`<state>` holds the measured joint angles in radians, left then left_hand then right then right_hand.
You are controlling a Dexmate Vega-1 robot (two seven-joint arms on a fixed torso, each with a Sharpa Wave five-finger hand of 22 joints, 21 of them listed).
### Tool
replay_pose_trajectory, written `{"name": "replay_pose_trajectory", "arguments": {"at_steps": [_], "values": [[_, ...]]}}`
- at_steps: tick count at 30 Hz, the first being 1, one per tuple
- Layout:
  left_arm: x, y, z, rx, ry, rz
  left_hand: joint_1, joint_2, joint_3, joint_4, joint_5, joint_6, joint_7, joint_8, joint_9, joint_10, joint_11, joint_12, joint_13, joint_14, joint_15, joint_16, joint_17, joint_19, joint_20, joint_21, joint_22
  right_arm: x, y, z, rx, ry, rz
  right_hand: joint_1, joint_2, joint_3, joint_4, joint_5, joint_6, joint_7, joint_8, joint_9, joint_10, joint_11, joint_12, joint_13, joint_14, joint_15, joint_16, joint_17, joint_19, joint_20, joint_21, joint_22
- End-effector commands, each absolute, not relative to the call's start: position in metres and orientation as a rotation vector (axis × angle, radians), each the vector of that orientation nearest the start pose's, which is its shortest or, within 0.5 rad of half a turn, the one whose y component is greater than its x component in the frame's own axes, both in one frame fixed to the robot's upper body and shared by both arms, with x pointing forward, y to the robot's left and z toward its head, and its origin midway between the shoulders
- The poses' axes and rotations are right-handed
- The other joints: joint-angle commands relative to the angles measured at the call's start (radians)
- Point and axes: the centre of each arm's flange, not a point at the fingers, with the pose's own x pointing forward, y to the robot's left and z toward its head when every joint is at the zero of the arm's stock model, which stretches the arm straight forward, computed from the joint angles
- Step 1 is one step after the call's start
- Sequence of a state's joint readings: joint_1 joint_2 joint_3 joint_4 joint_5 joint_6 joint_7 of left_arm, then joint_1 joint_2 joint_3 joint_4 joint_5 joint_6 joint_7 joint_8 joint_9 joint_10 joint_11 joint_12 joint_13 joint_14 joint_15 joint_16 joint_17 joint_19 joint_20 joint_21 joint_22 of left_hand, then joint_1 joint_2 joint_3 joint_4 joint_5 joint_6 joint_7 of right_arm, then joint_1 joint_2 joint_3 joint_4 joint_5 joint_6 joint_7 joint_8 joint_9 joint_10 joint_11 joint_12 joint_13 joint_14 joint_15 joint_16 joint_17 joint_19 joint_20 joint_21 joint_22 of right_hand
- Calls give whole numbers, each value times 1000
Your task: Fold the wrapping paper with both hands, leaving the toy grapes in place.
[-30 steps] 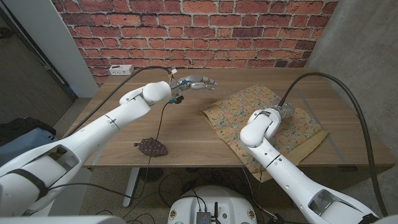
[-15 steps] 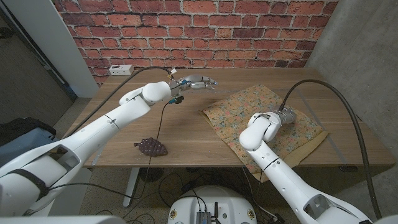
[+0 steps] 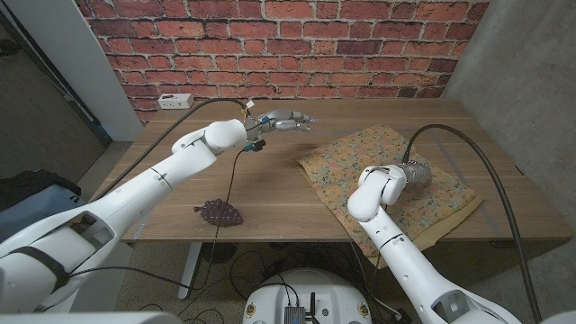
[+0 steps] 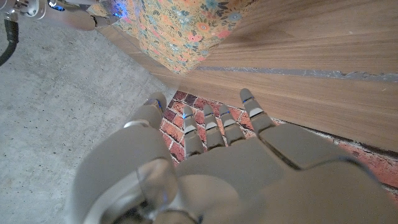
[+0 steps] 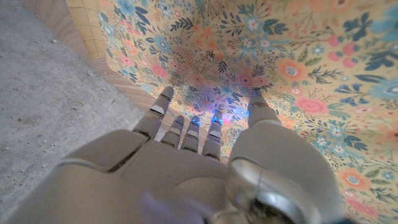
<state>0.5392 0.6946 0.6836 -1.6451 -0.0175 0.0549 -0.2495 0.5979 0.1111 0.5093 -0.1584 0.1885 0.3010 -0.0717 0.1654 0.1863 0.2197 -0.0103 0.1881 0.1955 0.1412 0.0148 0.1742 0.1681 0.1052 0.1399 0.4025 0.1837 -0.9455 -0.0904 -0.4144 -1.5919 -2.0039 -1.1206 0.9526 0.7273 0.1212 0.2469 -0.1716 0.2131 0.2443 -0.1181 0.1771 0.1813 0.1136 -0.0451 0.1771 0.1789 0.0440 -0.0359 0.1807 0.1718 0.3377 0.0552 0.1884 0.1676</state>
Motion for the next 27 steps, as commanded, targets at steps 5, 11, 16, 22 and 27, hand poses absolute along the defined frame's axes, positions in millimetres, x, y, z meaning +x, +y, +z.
{"name": "replay_pose_trajectory", "arguments": {"at_steps": [5, 11, 16, 22, 27], "values": [[624, 166, 65, 924, -490, -442, 6, -5, -25, 4, -3, -147, 15, -2, 2, -65, 10, -2, 3, -8, 32, 5, 2, 7, 29, -10, 7, 580, -230, -79, -1402, 443, -497, 16, -21, -3, -2, 10, -7, 0, 1, 4, -14, -3, 1, 4, -2, -9, 1, 2, 3, -13, -1, 1], [627, 173, 60, 902, -453, -433, 2, -8, -32, 6, -3, -172, 25, 0, 1, -79, 19, -1, 3, -11, 42, 5, 3, 14, 37, -9, 8, 587, -223, -73, -1469, 362, -449, 11, -41, -15, 3, 13, -9, 1, 3, 4, -12, -7, 5, 4, 4, -16, 4, 2, 5, -16, 0, 1], [628, 176, 60, 887, -451, -446, -1, -10, -36, 7, -4, -180, 27, 4, 1, -87, 27, -1, 4, -12, 48, 5, 3, 16, 38, -10, 8, 592, -217, -66, -1545, 318, -395, 7, -57, -26, 8, 17, -11, -6, 4, 4, -14, -17, 6, 4, 6, -27, 5, 3, 1, -29, -2, 1], [630, 177, 60, 872, -448, -464, -4, -11, -39, 8, -4, -188, 28, 5, 1, -91, 26, 1, 4, -13, 50, 6, 3, 19, 38, -10, 8, 596, -212, -58, -1638, 247, -289, 4, -91, -50, 14, 27, -38, -29, 0, 4, -22, -35, 7, 5, 5, -47, 6, 3, -11, -49, -5, 1], [634, 180, 57, 843, -418, -468, -6, -12, -42, 9, -4, -193, 28, 7, 1, -96, 29, 2, 4, -14, 50, 6, 3, 24, 41, -9, 9, 594, -206, -49, -1734, 154, -264, 10, -114, -68, 17, 39, -67, -61, -1, 5, -33, -51, 6, 5, 5, -71, 6, 3, -21, -71, -5, 1]]}}
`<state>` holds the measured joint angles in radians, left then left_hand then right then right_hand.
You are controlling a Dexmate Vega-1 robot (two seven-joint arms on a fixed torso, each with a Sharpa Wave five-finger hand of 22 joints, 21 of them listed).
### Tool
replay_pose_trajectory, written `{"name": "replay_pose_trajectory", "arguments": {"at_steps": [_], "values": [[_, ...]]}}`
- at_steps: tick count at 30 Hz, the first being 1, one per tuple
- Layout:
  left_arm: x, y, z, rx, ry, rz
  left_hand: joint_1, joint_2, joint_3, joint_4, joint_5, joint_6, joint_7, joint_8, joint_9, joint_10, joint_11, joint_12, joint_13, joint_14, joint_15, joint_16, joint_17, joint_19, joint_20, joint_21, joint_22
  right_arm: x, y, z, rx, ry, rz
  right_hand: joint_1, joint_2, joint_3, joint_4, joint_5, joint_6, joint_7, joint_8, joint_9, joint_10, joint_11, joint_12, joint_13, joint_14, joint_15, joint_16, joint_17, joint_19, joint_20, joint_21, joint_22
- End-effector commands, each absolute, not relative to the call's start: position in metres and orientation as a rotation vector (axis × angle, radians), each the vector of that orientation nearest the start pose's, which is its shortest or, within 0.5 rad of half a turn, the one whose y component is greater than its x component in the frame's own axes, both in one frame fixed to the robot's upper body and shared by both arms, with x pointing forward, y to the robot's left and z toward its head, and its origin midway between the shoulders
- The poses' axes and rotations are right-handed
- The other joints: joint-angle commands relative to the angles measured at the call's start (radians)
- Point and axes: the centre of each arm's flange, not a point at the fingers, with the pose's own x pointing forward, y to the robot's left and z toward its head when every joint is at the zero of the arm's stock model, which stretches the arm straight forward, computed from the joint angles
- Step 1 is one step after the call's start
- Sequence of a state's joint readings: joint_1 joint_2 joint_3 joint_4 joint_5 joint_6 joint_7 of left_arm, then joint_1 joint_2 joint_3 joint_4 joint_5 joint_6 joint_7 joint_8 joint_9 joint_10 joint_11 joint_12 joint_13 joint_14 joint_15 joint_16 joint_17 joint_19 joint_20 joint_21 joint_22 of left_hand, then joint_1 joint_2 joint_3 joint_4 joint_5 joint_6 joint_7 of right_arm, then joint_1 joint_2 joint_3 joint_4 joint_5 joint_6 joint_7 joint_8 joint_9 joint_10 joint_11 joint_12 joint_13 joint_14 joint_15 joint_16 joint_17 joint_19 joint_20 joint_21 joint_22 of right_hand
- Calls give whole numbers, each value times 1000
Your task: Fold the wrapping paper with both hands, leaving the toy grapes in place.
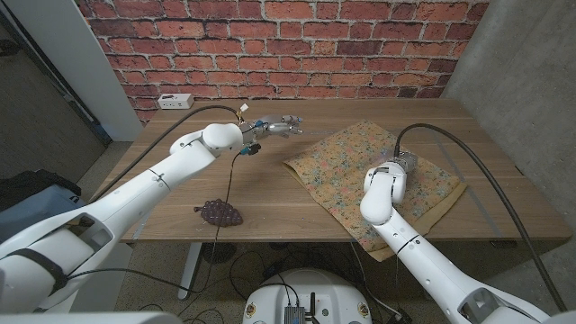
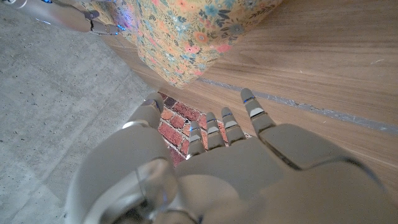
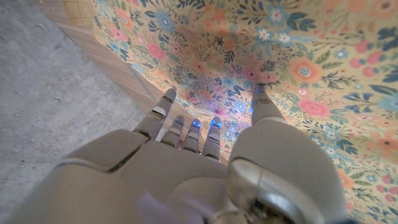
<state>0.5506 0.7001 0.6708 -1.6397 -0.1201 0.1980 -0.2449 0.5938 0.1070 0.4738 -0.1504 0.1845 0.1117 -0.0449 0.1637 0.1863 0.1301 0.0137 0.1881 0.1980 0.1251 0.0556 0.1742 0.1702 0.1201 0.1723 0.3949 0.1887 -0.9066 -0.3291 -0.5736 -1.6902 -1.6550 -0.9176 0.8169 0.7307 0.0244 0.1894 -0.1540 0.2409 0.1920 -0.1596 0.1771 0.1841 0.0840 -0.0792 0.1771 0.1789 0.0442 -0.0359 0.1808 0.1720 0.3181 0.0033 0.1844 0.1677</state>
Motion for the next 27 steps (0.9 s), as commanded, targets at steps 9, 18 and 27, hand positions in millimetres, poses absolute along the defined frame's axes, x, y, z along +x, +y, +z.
{"name": "replay_pose_trajectory", "arguments": {"at_steps": [9, 18, 27], "values": [[638, 192, 47, 717, -297, -359, 26, 27, 9, -7, 8, -10, 31, 21, 1, 9, 19, 18, 2, 29, 12, 15, 1, 67, 35, 15, 4, 588, -194, -35, -1869, -22, -288, 33, -29, -21, -2, 27, -13, -33, 8, 3, -9, -36, 8, 5, 15, -88, 9, 3, 9, -50, 5, 2], [645, 207, 27, 570, -173, -310, 45, 31, 14, -13, 12, -4, 45, 26, 2, 22, 48, 24, 3, 46, 24, 15, 0, 79, 37, 14, 3, 590, -190, -31, -1870, -62, -280, 49, -34, -31, 3, 40, -2, -34, 14, 4, -3, -42, 11, 5, 22, -91, 10, 3, 16, -55, 7, 2], [656, 207, 13, 466, -110, -403, 44, 25, 3, -8, 13, -64, 49, 12, 3, -43, 67, 6, 5, 7, 53, 1, 1, 83, 42, 7, 2, 590, -189, -27, -1874, -67, -287, 51, -34, -39, 9, 46, -3, -30, 14, 4, -2, -41, 12, 5, 24, -89, 11, 4, 18, -54, 8, 3]]}}
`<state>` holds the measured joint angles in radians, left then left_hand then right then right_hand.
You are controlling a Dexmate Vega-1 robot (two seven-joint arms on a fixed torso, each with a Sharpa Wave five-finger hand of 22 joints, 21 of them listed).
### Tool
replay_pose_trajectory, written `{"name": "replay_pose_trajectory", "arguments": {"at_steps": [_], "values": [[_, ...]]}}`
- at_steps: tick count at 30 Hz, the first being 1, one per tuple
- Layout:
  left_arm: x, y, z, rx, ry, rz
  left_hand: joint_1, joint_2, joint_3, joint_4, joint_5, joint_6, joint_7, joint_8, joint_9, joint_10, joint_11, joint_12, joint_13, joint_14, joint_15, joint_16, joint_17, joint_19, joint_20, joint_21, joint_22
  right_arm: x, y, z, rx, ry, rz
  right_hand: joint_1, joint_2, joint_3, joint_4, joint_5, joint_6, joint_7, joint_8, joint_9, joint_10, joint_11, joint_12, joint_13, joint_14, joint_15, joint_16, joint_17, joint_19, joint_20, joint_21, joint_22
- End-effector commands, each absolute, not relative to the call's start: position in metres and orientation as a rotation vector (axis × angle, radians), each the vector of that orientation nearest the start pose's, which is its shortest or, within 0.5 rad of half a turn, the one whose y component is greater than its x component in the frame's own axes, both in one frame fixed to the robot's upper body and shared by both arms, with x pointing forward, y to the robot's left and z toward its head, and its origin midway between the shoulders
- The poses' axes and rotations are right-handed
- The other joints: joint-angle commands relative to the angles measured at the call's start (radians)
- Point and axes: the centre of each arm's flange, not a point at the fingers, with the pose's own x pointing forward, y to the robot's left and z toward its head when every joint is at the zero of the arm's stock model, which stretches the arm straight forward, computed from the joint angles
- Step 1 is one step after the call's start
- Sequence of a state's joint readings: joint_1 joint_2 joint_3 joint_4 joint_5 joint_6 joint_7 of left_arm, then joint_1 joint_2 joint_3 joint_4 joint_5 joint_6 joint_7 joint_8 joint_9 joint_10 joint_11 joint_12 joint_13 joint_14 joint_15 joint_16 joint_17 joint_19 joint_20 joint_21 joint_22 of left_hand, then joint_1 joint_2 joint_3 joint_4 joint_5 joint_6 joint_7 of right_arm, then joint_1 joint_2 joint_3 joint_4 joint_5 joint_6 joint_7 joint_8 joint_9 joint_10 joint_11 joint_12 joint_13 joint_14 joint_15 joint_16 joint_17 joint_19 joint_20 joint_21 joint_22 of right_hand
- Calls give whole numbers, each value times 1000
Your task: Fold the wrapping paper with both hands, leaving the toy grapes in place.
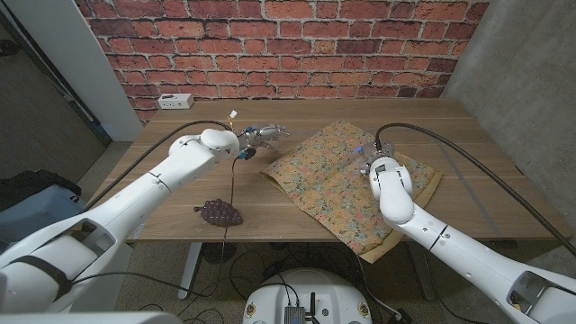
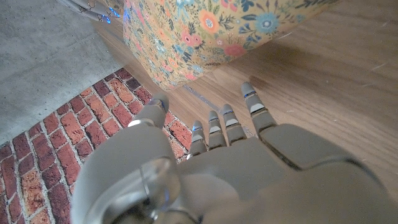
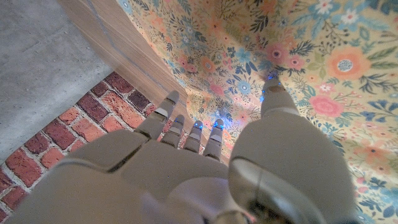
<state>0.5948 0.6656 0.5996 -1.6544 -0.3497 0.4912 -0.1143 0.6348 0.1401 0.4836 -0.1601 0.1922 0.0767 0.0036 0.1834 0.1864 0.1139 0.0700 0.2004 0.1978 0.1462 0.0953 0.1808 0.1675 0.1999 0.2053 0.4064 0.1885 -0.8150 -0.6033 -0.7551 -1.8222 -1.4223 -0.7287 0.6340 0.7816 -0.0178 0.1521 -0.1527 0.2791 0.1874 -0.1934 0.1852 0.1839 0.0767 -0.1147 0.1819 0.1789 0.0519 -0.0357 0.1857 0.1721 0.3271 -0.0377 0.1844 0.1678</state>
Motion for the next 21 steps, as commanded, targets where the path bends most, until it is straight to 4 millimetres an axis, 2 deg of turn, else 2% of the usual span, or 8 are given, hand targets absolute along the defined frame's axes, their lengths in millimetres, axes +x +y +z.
{"name": "replay_pose_trajectory", "arguments": {"at_steps": [1, 6, 7, 13, 17, 20, 21], "values": [[658, 207, 10, 451, -104, -416, 3, -9, -8, 2, 5, -35, 2, -8, 3, -34, 12, -8, 5, -17, 15, -6, 3, 3, 9, -5, 2, 590, -189, -27, -1874, -67, -288, 0, 8, -3, 9, 8, 2, 4, 6, 4, 5, -5, 7, 5, 15, -90, 6, 4, 9, -14, 7, 2], [661, 207, 6, 416, -74, -453, 4, -9, -12, 3, 6, -79, -3, -12, 3, -68, 22, -12, 6, -5, 34, 1, 4, 25, 7, -1, 2, 590, -188, -26, -1870, -73, -284, 0, 9, -7, 12, 11, 2, 5, 6, 4, 6, -5, 7, 5, 16, -90, 5, 4, 9, -13, 7, 2], [662, 207, 6, 421, -69, -453, 5, -10, -13, 3, 7, -94, -5, -13, 3, -85, 17, -15, 6, -9, 42, 0, 4, 27, 9, -2, 2, 590, -188, -25, -1870, -77, -285, 0, 9, -8, 13, 12, 2, 4, 6, 4, 6, -5, 7, 5, 16, -89, 6, 4, 9, -13, 7, 2], [662, 209, 4, 446, -12, -440, 2, -14, -22, 5, 8, -148, -16, -11, 3, -142, 20, -17, 7, -37, 69, -6, 5, 11, 12, -16, 2, 591, -188, -24, -1870, -74, -286, -1, 11, -13, 17, 16, 2, 8, 6, 5, 6, -4, 7, 5, 17, -88, 6, 5, 11, -10, 8, 3], [667, 208, 0, 426, 19, -502, -7, -19, -30, 9, 7, -180, -21, -13, 2, -163, 26, -16, 7, -41, 80, -4, 5, 5, 13, -22, 3, 591, -188, -23, -1870, -69, -288, -1, 13, -15, 19, 17, 2, 9, 6, 5, 6, -4, 7, 5, 18, -89, 6, 5, 12, -10, 8, 3], [670, 205, -1, 375, 4, -565, -12, -10, -31, 15, 8, -195, -28, -8, 2, -168, 31, -8, 7, 5, 78, 14, 7, 22, 11, -18, 5, 592, -188, -23, -1871, -65, -287, -1, 13, -18, 21, 19, 1, 10, 6, 5, 6, -4, 7, 5, 18, -88, 6, 5, 12, -10, 7, 3], [670, 204, 0, 371, -1, -576, -10, -8, -29, 13, 9, -202, -33, -5, 2, -169, 31, -4, 6, 35, 65, 21, 7, 38, 11, -13, 7, 592, -188, -24, -1873, -64, -288, -1, 14, -19, 22, 20, 1, 10, 6, 5, 6, -5, 7, 5, 18, -88, 6, 5, 12, -10, 7, 3]]}}
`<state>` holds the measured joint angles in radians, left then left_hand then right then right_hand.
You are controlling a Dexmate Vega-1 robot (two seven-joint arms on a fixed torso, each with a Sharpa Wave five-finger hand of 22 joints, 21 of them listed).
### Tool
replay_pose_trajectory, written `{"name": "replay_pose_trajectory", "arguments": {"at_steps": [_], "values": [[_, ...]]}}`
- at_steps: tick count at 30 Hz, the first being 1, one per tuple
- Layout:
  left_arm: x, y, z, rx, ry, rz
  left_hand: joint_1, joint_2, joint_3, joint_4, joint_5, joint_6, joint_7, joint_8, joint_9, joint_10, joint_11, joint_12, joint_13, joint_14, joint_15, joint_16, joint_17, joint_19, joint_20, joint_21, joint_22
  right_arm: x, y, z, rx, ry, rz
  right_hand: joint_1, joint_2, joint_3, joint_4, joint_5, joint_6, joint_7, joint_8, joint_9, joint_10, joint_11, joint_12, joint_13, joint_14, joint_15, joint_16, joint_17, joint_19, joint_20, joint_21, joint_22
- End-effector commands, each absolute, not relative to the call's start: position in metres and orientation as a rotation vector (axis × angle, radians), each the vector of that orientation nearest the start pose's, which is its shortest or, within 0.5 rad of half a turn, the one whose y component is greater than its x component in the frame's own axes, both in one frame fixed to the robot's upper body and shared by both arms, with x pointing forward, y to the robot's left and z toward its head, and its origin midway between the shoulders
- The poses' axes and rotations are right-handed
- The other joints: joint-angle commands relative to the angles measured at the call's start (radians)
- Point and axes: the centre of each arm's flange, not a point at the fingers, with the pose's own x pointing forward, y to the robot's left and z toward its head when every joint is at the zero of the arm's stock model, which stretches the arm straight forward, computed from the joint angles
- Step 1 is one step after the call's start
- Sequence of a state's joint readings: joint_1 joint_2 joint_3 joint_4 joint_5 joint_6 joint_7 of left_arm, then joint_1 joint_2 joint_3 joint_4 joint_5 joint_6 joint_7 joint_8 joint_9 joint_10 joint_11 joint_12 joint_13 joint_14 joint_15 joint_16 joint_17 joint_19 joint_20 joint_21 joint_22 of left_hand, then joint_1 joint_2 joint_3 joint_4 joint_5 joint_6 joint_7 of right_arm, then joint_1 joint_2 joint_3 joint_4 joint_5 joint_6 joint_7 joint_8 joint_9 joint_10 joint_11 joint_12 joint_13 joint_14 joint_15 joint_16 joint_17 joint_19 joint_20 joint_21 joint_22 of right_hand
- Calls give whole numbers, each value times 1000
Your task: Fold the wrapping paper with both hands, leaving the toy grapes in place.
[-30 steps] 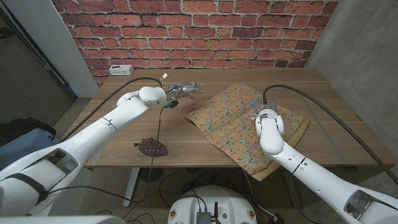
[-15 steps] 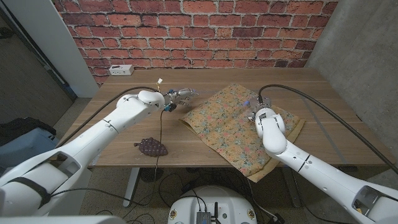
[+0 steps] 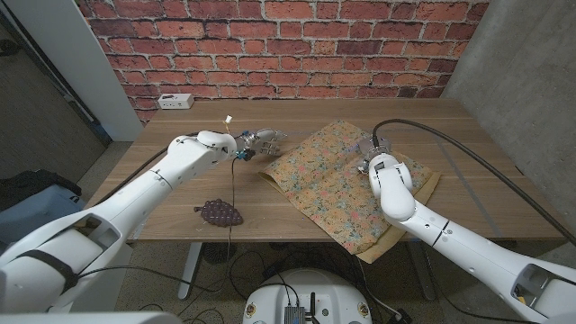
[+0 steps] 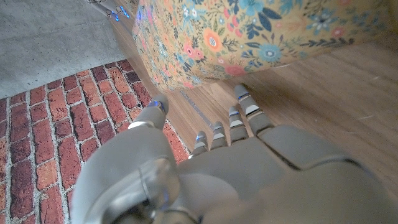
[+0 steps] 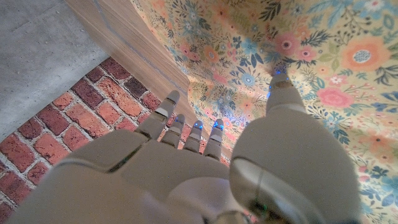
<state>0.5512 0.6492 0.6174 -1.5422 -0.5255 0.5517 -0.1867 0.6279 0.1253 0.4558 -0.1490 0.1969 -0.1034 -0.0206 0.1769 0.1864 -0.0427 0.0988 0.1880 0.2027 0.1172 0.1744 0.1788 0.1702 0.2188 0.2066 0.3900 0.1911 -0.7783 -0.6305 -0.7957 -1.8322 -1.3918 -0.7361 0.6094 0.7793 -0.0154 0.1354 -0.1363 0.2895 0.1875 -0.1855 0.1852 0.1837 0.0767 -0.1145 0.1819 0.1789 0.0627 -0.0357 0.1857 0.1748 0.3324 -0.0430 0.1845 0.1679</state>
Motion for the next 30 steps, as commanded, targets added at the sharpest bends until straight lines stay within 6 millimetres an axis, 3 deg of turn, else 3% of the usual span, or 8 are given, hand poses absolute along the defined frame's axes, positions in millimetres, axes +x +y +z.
{"name": "replay_pose_trajectory", "arguments": {"at_steps": [1, 7, 14, 17, 21, 25, 30], "values": [[670, 203, 1, 373, -11, -580, -3, 7, -1, 1, 4, -23, -13, 2, 2, -10, 2, 10, 1, 73, -16, 24, 4, 24, 10, 5, 4, 592, -188, -24, -1874, -63, -286, 1, 11, -4, 6, 10, 1, 2, 6, 5, 6, -5, 7, 5, 8, -89, 6, 2, 7, -4, 7, 2], [670, 204, 5, 288, -60, -620, 11, 13, 10, -8, 9, -33, -39, 7, 1, -3, -6, 19, 1, 142, -39, 34, 4, 55, 9, 14, 7, 592, -188, -24, -1867, -61, -285, 1, 13, -7, 8, 13, 1, 3, 6, 5, 7, -1, 8, 5, 9, -88, 6, 2, 8, -2, 7, 2], [679, 201, -6, 95, -115, -731, 23, 13, 23, -13, 13, -27, -58, 14, 1, 6, -11, 25, 0, 214, -71, 39, 5, 121, 3, 39, 11, 592, -188, -25, -1869, -53, -283, 3, 14, -14, 11, 18, 0, 2, 6, 5, 8, -3, 7, 5, 9, -90, 6, 2, 7, -4, 7, 2], [683, 197, -9, 1, -152, -796, 28, 12, 29, -13, 14, -25, -53, 15, 1, 8, -5, 27, -1, 224, -78, 30, 6, 187, -4, 68, 16, 593, -188, -25, -1871, -49, -282, 4, 14, -16, 11, 19, 0, 2, 6, 5, 8, -3, 7, 5, 9, -90, 6, 2, 7, -5, 6, 2], [686, 193, -11, -104, -180, -873, 33, 9, 35, -14, 14, -16, -47, 18, 1, 36, -13, 37, -1, 261, -102, 32, 7, 243, -36, 95, 20, 594, -189, -24, -1870, -47, -280, 8, 14, -21, 12, 22, 0, 2, 6, 5, 6, -6, 7, 5, 10, -91, 5, 2, 7, -4, 6, 2], [689, 188, -13, -149, -160, -936, 30, -2, 33, -14, 13, -22, -26, 15, 1, 43, -10, 39, -1, 273, -104, 29, 6, 263, -45, 106, 21, 594, -189, -24, -1869, -49, -280, 9, 15, -23, 13, 24, 0, 1, 6, 5, 6, -6, 7, 5, 11, -90, 5, 1, 7, -4, 6, 2], [692, 179, -18, -169, -121, -1008, 17, -17, 23, -8, 10, -46, -2, 8, 1, 39, 16, 36, -2, 260, -86, 16, 7, 277, -40, 114, 21, 594, -190, -24, -1860, -48, -281, 9, 15, -28, 14, 26, 1, 2, 7, 5, 7, -4, 7, 5, 11, -89, 5, 2, 9, -2, 7, 2]]}}
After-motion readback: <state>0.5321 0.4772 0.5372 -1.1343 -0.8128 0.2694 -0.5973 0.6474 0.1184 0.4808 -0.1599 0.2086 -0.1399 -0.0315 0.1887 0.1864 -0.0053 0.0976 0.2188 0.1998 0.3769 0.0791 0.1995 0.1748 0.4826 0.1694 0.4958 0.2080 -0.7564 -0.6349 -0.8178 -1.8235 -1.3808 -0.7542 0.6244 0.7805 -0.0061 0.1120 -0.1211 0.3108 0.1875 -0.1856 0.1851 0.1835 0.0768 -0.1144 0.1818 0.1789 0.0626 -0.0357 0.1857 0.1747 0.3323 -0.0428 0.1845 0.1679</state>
